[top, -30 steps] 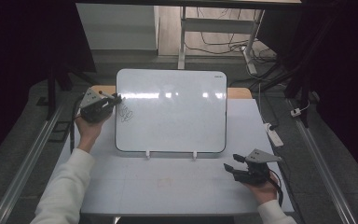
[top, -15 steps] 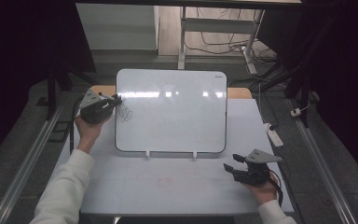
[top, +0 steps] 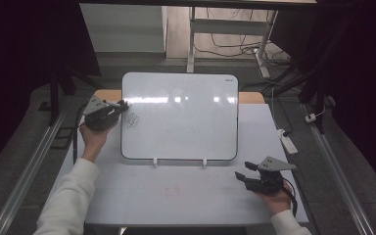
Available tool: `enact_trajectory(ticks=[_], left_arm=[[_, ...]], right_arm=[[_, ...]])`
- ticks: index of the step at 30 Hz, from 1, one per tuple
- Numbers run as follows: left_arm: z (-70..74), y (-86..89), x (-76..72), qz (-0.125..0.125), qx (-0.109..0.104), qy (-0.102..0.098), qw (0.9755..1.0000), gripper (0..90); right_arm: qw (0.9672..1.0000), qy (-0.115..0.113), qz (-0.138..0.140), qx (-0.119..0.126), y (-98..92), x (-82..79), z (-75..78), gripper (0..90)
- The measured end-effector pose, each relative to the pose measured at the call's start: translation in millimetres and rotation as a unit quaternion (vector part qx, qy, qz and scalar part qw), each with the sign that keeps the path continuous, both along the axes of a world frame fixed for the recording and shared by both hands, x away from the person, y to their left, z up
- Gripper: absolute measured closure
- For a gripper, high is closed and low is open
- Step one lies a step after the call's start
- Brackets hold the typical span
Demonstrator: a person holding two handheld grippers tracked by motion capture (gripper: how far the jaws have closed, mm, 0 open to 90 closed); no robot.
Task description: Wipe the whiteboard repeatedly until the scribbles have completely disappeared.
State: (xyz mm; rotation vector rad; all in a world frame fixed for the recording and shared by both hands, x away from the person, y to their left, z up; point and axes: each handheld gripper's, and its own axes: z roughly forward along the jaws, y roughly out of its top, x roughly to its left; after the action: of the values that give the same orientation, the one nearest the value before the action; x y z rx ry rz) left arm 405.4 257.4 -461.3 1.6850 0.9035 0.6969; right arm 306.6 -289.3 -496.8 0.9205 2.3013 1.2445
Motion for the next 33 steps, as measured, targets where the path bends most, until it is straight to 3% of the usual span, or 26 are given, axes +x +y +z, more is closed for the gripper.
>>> enact_trajectory(ticks=[2,4,7,11,13,15,16,18,19,20,22,24,27,30,32,33], left_arm=[[-8.1,-13.4,-4.4,-0.027,-0.010,0.007,0.9996,78.1],[-14.2,-35.0,-11.2,-0.056,0.017,0.007,0.9983,78.1],[-11.3,-37.7,-13.5,-0.050,0.041,-0.005,0.9979,78.1],[-5.6,-2.7,-6.8,0.002,-0.001,0.000,1.0000,78.1],[-7.3,0.9,-7.5,0.005,-0.014,0.003,0.9999,78.1],[-11.5,-10.4,-10.1,-0.016,-0.013,0.009,0.9997,78.1],[-14.7,-20.2,-12.1,-0.036,-0.010,0.014,0.9992,78.1],[-17.8,-40.4,-17.5,-0.062,0.026,0.009,0.9977,78.1],[-17.0,-45.0,-18.8,-0.063,0.044,0.002,0.9971,78.2],[-15.3,-43.6,-17.8,-0.058,0.048,-0.001,0.9971,78.1],[-8.8,-23.7,-10.9,-0.024,0.022,-0.002,0.9995,78.1],[-3.7,-3.7,-4.4,0.004,-0.007,0.001,1.0000,78.1],[-1.9,4.6,-1.1,0.015,-0.024,0.003,0.9996,78.1],[-8.6,-15.0,-4.7,-0.022,-0.016,0.007,0.9996,78.2],[-13.0,-35.7,-9.3,-0.049,0.014,0.002,0.9987,78.1],[-12.0,-39.8,-10.7,-0.050,0.027,-0.002,0.9984,78.1]], right_arm=[[1.0000,0.001,0.003,-0.002,1.1,-0.1,-0.6,42.3],[1.0000,0.001,0.004,-0.003,1.8,-0.1,-0.8,42.3],[1.0000,0.001,0.002,-0.001,1.1,0.0,-0.7,42.2],[1.0000,0.001,0.002,0.001,0.8,-0.5,-0.2,42.2],[1.0000,0.000,0.003,0.000,0.9,-0.7,-0.1,42.2],[1.0000,0.001,0.003,0.000,1.3,-0.4,-0.5,42.2],[1.0000,0.002,0.004,-0.001,1.6,-0.2,-0.8,42.2],[1.0000,0.003,0.005,-0.002,2.1,0.1,-1.5,42.2],[1.0000,0.003,0.005,-0.003,2.3,0.2,-1.6,42.2],[1.0000,0.003,0.005,-0.003,2.2,0.2,-1.6,42.2],[1.0000,0.003,0.003,-0.002,1.6,0.5,-1.4,42.1],[1.0000,0.002,0.002,-0.001,1.3,0.0,-1.1,42.1],[1.0000,0.001,0.003,0.001,1.4,-0.5,-0.2,42.2],[1.0000,0.002,0.004,-0.001,1.8,-0.1,-0.8,42.1],[1.0000,0.003,0.005,-0.002,2.3,0.1,-1.5,42.1],[1.0000,0.003,0.005,-0.003,2.7,0.1,-1.7,42.2]])
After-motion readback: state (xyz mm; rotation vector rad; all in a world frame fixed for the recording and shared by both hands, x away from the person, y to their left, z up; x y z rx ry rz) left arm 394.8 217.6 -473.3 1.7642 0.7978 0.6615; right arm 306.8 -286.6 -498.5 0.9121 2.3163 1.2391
